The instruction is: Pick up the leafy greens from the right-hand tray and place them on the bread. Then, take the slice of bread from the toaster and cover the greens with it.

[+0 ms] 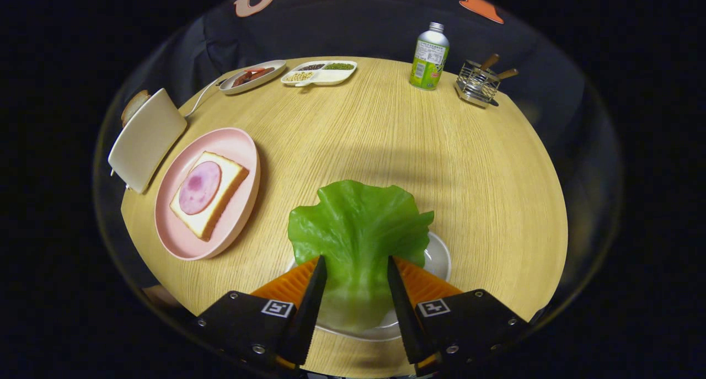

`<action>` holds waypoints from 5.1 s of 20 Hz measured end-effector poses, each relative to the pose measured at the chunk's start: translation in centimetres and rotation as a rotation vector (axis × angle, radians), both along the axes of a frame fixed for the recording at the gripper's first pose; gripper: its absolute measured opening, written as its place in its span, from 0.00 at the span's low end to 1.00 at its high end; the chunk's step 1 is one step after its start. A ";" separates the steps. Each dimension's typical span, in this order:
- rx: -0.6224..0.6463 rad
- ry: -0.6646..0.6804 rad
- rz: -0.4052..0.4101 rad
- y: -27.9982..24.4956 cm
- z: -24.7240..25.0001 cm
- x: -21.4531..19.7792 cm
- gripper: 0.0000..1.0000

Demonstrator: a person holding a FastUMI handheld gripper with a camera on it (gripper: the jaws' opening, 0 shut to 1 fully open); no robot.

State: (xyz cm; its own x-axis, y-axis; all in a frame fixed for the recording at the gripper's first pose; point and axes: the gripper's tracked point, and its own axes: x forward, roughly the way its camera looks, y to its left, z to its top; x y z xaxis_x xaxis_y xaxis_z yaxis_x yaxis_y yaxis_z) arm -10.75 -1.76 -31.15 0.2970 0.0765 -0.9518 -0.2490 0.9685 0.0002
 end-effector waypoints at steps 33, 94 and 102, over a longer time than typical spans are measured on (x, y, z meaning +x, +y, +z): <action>0.281 -0.274 0.090 12.0 10.8 5.7 0.07; 0.504 -0.138 0.359 42.2 21.0 7.8 0.85; 0.513 -0.053 0.360 46.8 21.5 8.0 0.85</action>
State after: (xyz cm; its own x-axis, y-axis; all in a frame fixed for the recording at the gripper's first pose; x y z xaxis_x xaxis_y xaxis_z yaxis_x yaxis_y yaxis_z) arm -2.79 45.02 -9.64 0.2135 0.6237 -0.7519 -0.5720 0.7038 0.4213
